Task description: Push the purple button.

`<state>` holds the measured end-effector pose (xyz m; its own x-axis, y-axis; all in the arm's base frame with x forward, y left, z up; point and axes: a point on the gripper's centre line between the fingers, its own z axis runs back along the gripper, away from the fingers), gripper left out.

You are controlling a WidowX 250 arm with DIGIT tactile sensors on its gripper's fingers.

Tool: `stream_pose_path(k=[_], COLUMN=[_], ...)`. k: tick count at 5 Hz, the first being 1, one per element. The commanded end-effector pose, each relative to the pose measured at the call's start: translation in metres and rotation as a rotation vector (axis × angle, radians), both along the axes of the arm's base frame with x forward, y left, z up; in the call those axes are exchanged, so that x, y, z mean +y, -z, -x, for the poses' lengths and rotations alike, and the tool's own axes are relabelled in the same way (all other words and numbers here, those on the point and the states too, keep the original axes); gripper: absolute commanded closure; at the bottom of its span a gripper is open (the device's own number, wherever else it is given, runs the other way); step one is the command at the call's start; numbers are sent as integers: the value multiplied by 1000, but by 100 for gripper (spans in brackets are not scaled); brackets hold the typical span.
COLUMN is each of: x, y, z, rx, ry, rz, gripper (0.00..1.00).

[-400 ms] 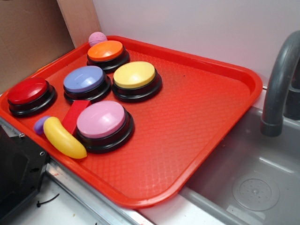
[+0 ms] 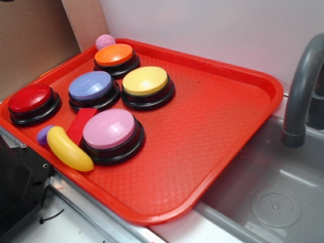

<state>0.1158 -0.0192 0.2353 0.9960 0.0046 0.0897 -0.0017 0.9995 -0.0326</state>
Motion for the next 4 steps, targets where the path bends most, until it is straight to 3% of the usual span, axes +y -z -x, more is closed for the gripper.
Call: stream_pose_path(k=[1,4], x=[72,83], y=[50,107], z=[-52,-95], rx=[-23,18], ry=[-162,-68], rz=[38,-23], gripper=[0,0])
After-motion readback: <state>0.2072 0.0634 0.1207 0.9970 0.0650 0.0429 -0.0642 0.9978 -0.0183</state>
